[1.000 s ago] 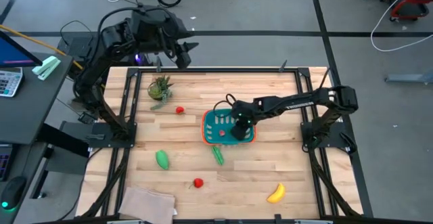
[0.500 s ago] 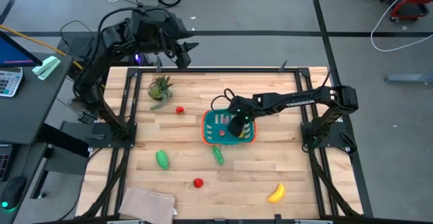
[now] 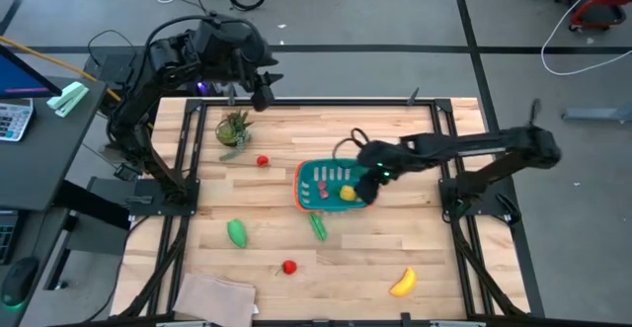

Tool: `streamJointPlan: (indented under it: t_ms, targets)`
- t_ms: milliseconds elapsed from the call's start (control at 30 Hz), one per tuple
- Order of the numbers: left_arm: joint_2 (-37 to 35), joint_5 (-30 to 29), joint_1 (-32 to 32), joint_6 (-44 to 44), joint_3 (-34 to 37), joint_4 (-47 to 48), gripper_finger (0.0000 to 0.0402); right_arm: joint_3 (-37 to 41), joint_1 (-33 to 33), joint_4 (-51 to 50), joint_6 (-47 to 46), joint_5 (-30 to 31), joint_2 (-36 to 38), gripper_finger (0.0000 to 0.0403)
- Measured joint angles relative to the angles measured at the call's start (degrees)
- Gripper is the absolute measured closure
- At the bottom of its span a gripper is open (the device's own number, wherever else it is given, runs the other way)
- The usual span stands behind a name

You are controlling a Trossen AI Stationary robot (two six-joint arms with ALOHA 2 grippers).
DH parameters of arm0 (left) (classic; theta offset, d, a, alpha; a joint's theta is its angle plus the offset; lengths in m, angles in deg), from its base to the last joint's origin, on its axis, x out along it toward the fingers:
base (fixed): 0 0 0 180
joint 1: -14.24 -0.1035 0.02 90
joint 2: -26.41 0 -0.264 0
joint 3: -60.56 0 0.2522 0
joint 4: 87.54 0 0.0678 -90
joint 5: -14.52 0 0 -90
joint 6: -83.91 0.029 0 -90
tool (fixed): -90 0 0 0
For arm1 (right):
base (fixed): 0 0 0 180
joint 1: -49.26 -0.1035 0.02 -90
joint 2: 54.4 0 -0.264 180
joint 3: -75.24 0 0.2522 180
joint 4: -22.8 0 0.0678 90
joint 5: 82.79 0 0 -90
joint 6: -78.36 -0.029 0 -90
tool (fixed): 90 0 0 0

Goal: Pick and placing Produce into tupperware
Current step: Put the yellow banana into the blue bin

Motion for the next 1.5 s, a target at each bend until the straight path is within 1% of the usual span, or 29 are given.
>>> streamJointPlan:
  t_ms: [100,133,233,333,500,600,733,833,900,1033,1133,1233,1333,1500]
  targets:
    - [0.00,0.02,0.72,-1.59,0.00,1.68,0.0230,0.00,-3.29,-2.55,-7.76,-1.14,4.73,0.0244]
    - [0.00,0.02,1.01,-1.71,0.00,2.34,0.0230,0.00,-4.56,-3.33,-8.86,-1.74,5.93,0.0244]
    - [0.00,0.02,1.90,-0.47,0.00,3.66,0.0230,0.00,-8.93,-5.40,-9.14,-4.47,8.93,0.0243]
    - [0.00,0.12,2.26,0.07,0.00,3.81,0.0230,0.00,-13.79,-5.54,-4.37,-6.76,9.98,0.0243]
    - [0.00,0.00,2.17,0.06,0.00,3.84,0.0230,0.00,-20.09,-5.52,-5.52,-5.89,8.36,0.0245]
    - [0.00,0.00,2.15,0.04,0.00,3.89,0.0230,0.00,-23.63,-5.49,-4.61,-7.19,6.51,0.0245]
    - [0.00,0.02,2.17,-0.54,0.11,3.98,0.0230,0.04,-28.11,-5.52,2.28,-11.77,3.33,0.0245]
    - [0.02,0.02,2.17,-3.88,0.13,3.97,0.0230,0.04,-31.34,-5.60,7.33,-14.69,1.32,0.0245]
    - [0.03,0.03,2.23,-7.97,0.15,4.01,0.0230,0.04,-33.54,-5.60,10.27,-15.53,0.27,0.0245]
    - [0.04,0.02,2.98,-17.23,0.15,4.15,0.0230,0.04,-37.87,-5.62,15.75,-15.56,-1.54,0.0245]
    - [0.11,0.02,4.11,-21.75,0.16,4.15,0.0230,0.04,-41.37,-5.97,23.11,-15.10,-3.08,0.0245]
    - [0.13,0.06,5.28,-25.74,0.20,4.06,0.0230,0.90,-45.59,-9.45,28.27,-9.80,-3.75,0.0244]
    - [0.59,-0.01,6.53,-29.32,0.20,3.76,0.0230,2.68,-48.48,-11.76,29.41,-5.85,-3.75,0.0237]
    - [1.35,0.00,9.31,-36.17,0.24,3.89,0.0230,3.56,-48.97,-11.12,25.97,-3.93,-4.08,0.0216]
